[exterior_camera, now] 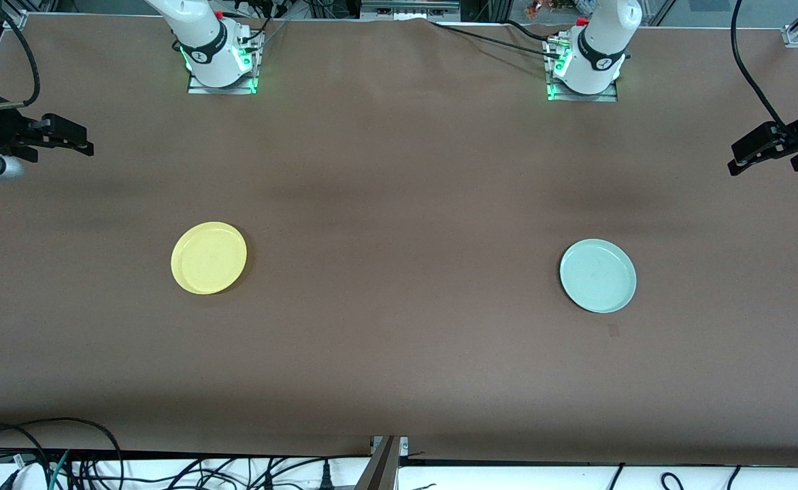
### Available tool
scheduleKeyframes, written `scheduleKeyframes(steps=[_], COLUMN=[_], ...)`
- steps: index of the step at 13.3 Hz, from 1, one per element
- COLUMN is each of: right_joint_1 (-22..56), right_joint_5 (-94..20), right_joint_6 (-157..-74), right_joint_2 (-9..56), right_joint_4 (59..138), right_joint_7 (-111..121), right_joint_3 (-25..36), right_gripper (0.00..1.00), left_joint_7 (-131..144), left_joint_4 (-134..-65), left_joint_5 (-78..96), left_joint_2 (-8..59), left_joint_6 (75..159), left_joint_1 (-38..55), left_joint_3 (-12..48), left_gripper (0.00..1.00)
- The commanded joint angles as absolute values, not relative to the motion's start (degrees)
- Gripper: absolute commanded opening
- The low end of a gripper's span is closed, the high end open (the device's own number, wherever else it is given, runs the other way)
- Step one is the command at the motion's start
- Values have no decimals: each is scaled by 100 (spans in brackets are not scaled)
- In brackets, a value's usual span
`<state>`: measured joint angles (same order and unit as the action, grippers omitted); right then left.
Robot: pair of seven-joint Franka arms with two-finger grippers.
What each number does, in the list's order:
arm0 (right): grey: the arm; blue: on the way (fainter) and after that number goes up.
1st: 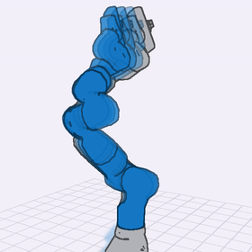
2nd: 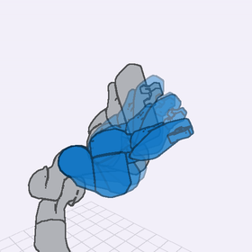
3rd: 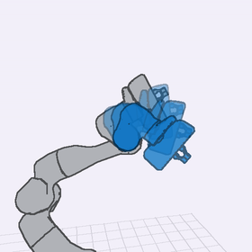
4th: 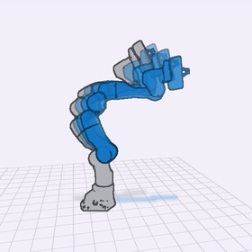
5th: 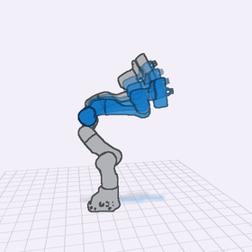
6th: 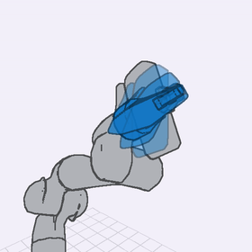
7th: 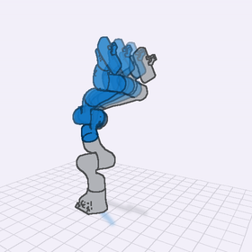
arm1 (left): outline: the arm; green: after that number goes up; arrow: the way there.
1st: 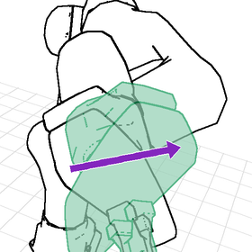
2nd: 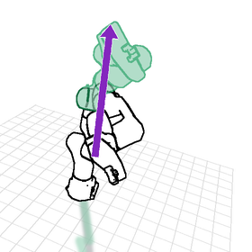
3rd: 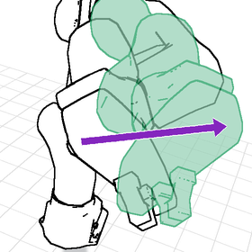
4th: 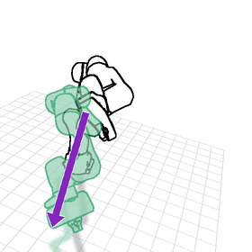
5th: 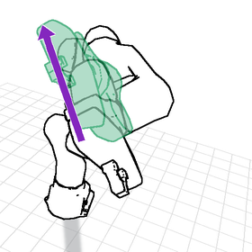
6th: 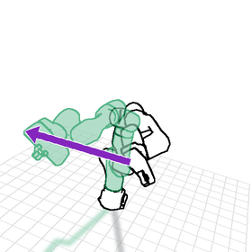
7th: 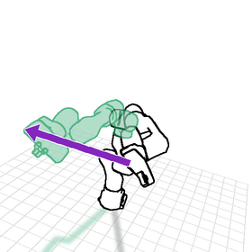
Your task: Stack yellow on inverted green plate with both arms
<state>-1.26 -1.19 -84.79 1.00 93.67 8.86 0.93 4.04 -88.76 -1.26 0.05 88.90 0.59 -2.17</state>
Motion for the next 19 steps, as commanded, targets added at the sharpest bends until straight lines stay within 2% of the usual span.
scheduleKeyframes(steps=[1, 19], right_joint_1=[-114, -114], right_joint_5=[-53, -53], right_joint_6=[-8394, -8367], right_joint_2=[114, 114], right_joint_4=[9290, 9290], right_joint_7=[949, 940], right_joint_3=[105, 105], right_gripper=[100, 100], left_joint_7=[404, 439], left_joint_4=[-8842, -8964], left_joint_5=[-97, -53], left_joint_2=[9, 27], left_joint_6=[8930, 8851], left_joint_1=[26, 70], left_joint_3=[-202, -158], left_gripper=[100, 100])
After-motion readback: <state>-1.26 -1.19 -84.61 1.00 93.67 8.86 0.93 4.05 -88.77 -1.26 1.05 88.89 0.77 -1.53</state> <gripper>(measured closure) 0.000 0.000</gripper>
